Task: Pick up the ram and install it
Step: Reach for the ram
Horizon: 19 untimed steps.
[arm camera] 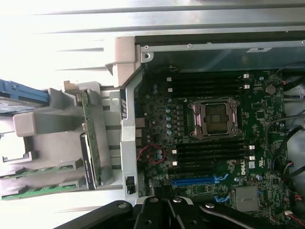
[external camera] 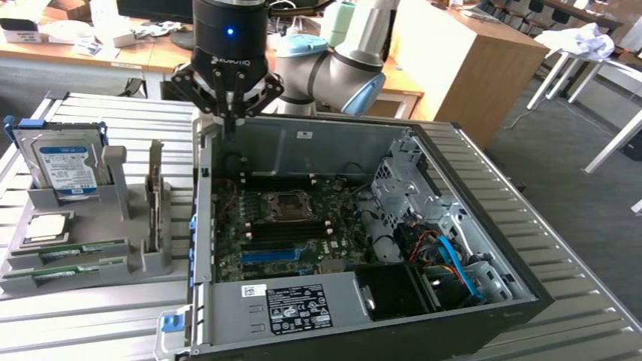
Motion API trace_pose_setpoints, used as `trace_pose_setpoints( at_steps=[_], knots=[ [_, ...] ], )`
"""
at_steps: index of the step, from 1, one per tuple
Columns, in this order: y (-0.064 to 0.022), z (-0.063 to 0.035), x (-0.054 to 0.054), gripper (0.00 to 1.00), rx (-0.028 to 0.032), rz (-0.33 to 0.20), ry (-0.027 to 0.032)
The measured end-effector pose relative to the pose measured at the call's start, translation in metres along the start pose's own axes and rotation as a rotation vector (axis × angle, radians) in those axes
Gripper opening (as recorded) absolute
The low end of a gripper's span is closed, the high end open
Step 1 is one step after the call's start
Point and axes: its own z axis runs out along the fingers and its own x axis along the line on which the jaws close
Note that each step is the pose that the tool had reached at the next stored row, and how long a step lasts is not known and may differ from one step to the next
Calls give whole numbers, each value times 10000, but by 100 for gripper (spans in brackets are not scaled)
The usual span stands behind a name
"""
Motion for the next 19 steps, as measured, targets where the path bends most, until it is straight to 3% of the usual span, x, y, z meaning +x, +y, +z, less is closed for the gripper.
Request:
trace_pose_setpoints(
  at_steps=[19],
  knots=[
    [-7, -3, 94, 10, 1, 0, 0]
  ],
)
